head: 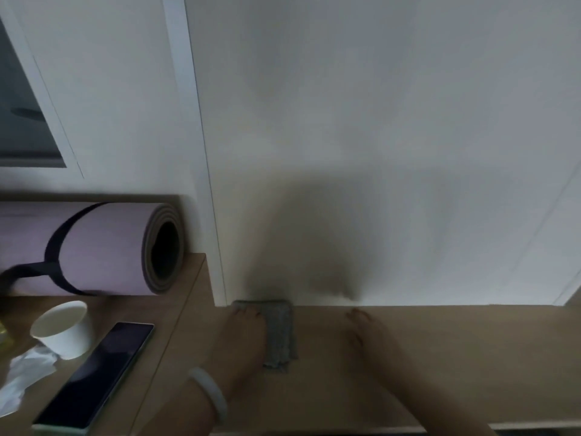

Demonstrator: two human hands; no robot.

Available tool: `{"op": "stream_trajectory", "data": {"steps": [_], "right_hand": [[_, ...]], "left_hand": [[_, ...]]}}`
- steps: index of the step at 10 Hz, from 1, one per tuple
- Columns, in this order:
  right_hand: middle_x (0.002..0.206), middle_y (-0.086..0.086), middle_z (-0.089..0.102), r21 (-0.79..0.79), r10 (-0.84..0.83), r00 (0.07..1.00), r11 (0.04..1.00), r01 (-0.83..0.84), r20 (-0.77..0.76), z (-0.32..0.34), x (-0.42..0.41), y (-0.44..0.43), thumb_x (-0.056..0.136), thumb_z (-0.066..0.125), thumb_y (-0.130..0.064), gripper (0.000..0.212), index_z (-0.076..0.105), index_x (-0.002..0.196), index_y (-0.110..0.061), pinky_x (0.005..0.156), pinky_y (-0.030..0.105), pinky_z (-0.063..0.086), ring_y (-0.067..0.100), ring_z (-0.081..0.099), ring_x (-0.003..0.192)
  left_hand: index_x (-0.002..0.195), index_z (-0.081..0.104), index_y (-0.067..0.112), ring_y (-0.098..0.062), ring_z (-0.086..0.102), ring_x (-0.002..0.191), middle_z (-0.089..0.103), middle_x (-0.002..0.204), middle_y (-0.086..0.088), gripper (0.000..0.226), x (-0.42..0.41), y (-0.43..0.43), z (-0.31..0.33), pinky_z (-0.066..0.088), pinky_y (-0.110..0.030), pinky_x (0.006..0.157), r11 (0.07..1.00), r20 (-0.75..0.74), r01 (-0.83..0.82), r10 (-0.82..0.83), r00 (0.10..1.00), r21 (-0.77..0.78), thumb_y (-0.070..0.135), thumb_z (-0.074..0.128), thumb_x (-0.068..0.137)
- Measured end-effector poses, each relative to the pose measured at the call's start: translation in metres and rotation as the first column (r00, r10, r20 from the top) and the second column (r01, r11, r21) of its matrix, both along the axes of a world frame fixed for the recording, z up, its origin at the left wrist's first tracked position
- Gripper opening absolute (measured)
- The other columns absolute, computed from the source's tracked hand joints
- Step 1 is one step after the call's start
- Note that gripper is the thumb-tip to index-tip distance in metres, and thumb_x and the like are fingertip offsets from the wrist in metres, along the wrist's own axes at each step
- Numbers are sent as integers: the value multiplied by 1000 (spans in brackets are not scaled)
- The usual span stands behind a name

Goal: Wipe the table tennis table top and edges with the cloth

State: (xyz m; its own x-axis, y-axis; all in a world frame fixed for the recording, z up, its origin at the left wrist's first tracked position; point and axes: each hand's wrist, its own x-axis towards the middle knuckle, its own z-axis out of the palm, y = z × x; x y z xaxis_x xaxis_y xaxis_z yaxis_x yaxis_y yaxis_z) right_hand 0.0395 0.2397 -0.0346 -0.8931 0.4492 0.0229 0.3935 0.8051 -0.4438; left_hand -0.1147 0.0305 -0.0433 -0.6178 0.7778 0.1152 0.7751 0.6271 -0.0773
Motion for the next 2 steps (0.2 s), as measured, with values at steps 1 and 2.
{"op": "stream_trajectory", "data": {"steps": [1, 2], "right_hand": [[157, 0, 37, 85, -13, 997, 996, 19, -73, 22, 14, 35, 107, 43, -29, 42, 41, 148, -18, 112, 21, 23, 15, 35, 144], [155, 0, 41, 62, -12, 985, 998, 23, -175, 49, 38, 62, 106, 46, -30, 43, 43, 147, -17, 113, 25, 26, 16, 37, 143]], "left_hand": [[129, 54, 17, -21, 50, 124, 58, 129, -3, 35, 22, 16, 30, 24, -32, 114, 997, 18, -68, 69, 997, -38, 25, 48, 95], [138, 45, 22, -22, 50, 129, 55, 133, -1, 44, 56, 36, 58, 24, -42, 117, 992, 59, -123, 124, 991, -24, 23, 53, 95]]}}
